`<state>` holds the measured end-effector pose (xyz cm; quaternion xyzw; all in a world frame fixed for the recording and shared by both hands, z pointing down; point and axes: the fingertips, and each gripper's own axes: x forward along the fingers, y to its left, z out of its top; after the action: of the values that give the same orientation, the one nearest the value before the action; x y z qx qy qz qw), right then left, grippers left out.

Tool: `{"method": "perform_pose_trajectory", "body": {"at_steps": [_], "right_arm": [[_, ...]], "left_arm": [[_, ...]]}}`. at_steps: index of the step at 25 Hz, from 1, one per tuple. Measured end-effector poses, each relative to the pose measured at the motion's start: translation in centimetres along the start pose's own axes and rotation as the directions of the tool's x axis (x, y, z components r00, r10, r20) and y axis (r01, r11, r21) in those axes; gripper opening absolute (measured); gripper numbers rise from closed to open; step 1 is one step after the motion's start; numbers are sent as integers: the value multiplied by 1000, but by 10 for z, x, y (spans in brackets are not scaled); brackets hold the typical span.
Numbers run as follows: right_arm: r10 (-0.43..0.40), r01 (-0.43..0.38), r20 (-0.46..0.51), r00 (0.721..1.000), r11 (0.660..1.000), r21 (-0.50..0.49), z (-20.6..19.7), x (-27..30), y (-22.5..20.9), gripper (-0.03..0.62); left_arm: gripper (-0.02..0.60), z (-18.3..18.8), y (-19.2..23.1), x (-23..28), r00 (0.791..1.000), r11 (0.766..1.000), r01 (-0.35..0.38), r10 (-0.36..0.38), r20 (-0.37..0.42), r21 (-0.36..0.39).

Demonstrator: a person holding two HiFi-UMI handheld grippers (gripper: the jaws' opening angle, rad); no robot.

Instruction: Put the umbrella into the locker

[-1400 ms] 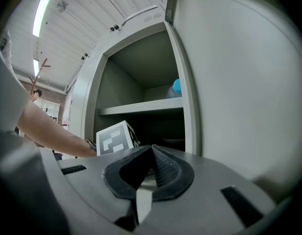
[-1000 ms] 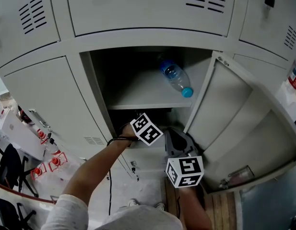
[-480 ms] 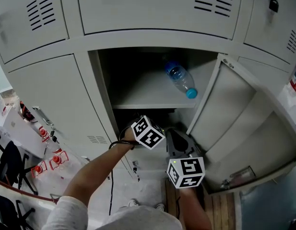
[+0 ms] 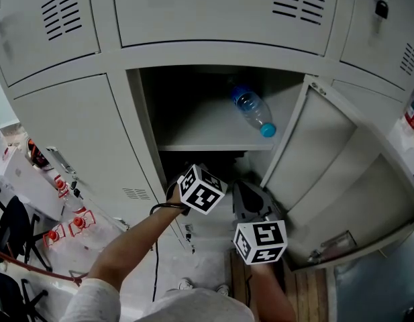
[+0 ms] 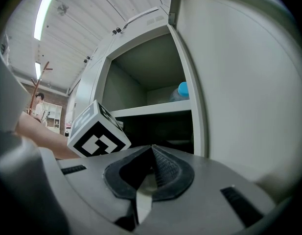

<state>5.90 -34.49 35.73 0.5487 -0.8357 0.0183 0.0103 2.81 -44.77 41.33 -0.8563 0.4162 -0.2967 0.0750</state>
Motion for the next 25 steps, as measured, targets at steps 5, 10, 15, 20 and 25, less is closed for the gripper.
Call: {"method": "perform_pose_trajectory", "body": {"at_steps": [5, 10, 15, 20, 25], "right_arm": [[5, -5, 3, 1000, 1000, -5, 3, -1, 2, 3], [17, -17, 5, 1000, 1000, -17, 5, -1, 5, 3], [24, -24, 3, 1000, 999, -23, 6, 0, 8, 3], [35, -35, -1, 999, 999, -41, 7, 1, 12, 3], [45, -45, -8, 999, 997, -58, 8, 1, 15, 3]], "left_arm": [[242, 7, 6, -16, 998, 994, 1, 6, 63, -108], [238, 4, 5, -29, 995, 981, 20, 0, 103, -195], [215, 6, 6, -48, 991, 965, 11, 24, 134, -261], [195, 5, 7, -61, 985, 939, 27, 34, 171, -344], [164, 4, 6, -75, 977, 909, 41, 52, 209, -414]]}}
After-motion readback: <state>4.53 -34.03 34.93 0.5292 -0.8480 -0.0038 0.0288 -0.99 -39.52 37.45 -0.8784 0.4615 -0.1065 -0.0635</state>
